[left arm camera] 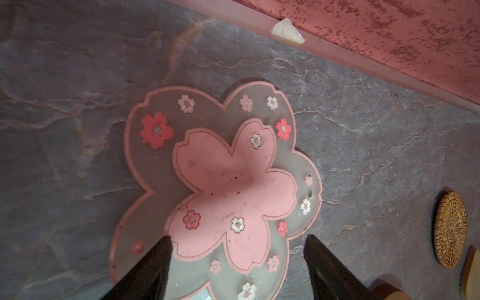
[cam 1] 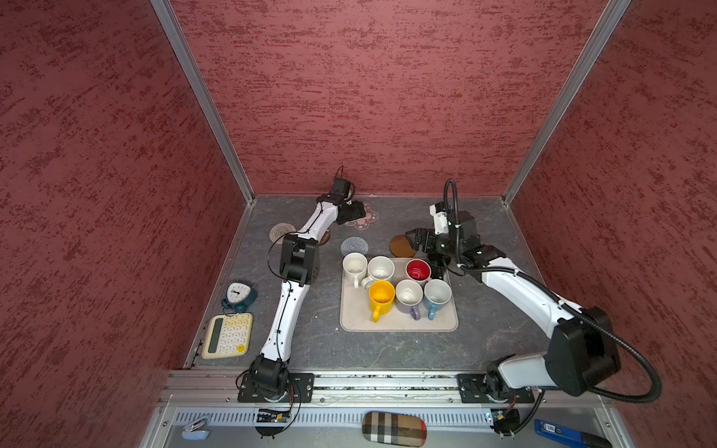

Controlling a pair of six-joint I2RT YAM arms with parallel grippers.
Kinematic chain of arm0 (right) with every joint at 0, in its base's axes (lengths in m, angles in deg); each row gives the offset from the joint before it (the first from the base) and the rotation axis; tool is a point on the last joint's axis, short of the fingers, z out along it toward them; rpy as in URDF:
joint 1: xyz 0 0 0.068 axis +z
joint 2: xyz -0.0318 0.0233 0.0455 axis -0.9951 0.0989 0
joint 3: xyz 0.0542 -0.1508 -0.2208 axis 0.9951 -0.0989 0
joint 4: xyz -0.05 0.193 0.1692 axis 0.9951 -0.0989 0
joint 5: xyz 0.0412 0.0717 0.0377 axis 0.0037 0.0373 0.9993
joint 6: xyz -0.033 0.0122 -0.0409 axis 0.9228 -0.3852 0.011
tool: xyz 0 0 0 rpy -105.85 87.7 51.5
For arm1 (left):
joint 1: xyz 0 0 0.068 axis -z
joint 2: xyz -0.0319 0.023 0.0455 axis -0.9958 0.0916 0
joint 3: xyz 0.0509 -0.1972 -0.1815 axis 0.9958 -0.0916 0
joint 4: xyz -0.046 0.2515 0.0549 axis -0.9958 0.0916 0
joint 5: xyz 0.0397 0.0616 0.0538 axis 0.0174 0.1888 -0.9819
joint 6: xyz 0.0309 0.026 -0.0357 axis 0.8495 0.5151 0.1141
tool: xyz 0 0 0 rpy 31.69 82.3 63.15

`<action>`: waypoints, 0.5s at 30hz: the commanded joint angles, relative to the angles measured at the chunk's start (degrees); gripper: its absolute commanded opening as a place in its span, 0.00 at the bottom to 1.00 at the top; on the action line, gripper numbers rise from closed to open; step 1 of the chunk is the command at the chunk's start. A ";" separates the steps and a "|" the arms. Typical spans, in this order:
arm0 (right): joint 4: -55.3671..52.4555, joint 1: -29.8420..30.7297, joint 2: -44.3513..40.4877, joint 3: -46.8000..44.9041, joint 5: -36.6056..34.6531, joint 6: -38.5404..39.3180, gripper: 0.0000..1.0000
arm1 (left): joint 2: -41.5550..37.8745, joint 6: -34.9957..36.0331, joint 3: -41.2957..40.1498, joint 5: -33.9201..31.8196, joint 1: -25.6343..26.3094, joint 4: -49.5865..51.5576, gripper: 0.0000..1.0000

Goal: Place cups on coasters
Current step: Move the coaster to the top-center of the table.

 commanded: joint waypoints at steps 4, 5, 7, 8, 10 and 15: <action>-0.04 0.59 -1.40 0.70 -0.98 0.55 0.95 | 2.53 0.99 0.83 2.09 3.30 -0.25 0.80; -0.07 0.54 -1.37 0.70 -1.06 0.49 0.95 | 2.53 1.18 0.94 2.17 3.70 -0.21 0.80; 0.00 0.59 -1.43 0.57 -1.06 0.47 0.95 | 2.45 1.28 0.95 2.37 4.60 -0.15 0.80; 0.13 0.58 -1.43 0.44 -0.98 0.41 0.95 | 2.45 1.20 1.00 2.54 4.99 -0.21 0.80; 0.33 0.54 -1.40 0.26 -0.95 0.30 0.95 | 2.47 1.02 1.04 3.02 5.72 -0.33 0.80; 0.47 0.59 -1.60 -0.16 -1.00 0.21 0.95 | 2.54 0.86 1.54 3.08 7.49 -0.77 0.79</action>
